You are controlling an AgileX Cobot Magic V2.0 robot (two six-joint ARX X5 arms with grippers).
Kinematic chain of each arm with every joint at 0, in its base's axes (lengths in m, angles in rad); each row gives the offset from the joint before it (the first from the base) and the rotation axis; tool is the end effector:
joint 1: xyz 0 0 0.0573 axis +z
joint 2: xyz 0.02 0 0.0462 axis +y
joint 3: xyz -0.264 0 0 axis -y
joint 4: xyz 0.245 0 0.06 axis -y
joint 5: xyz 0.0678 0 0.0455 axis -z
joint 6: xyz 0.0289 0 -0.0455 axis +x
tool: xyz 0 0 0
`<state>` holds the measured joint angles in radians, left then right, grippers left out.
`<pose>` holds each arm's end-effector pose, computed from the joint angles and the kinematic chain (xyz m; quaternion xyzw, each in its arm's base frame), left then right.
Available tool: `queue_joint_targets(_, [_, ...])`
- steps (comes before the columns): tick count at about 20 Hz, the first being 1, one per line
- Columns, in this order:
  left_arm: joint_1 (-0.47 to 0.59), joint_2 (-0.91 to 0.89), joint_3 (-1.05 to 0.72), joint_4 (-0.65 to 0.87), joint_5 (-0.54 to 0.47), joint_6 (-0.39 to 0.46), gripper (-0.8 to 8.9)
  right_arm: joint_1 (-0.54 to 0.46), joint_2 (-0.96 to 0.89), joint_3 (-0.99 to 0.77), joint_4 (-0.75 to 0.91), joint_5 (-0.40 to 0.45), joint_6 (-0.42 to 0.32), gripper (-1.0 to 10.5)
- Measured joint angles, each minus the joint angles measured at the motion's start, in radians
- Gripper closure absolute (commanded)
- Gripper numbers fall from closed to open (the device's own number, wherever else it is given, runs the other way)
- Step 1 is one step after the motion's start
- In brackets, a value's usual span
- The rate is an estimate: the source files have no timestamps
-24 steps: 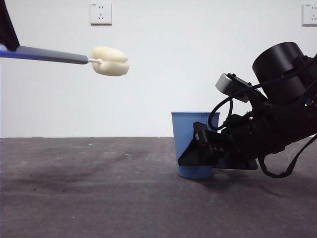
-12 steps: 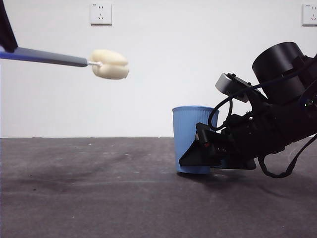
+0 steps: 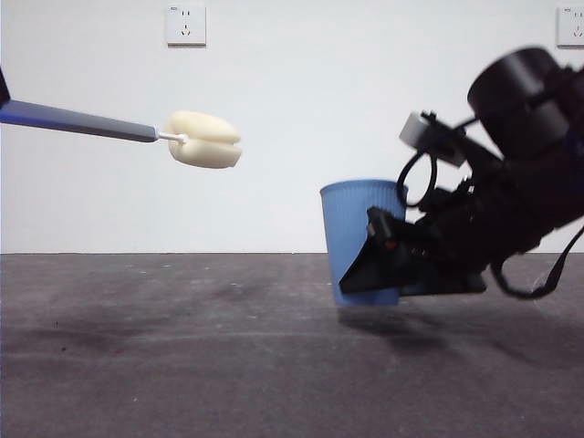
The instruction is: Pick up the cup brush,pick up the cup,insert the brush into the cup,clean the cup,put the cup brush back,put the cup back to the fixed position on the table
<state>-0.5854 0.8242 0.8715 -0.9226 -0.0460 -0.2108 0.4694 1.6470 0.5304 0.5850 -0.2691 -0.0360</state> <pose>0.1212 -0.0788 0.2946 0.0390 0.4260 -0.1976 0.8820 0.2498 0.1353 0.1244 -0.0425 0.2551 0.3529 0.8992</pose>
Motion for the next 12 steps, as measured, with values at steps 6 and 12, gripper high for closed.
queue_joint_targets(6, [0.000,0.000,0.000,-0.034,0.000,0.120,8.22,0.035,-0.277,0.073,-0.533,0.182,-0.172,9.6])
queue_joint_targets(12, [0.000,0.002,0.000,-0.060,0.000,0.310,8.22,0.079,-0.320,0.288,-1.024,0.424,-0.387,9.6])
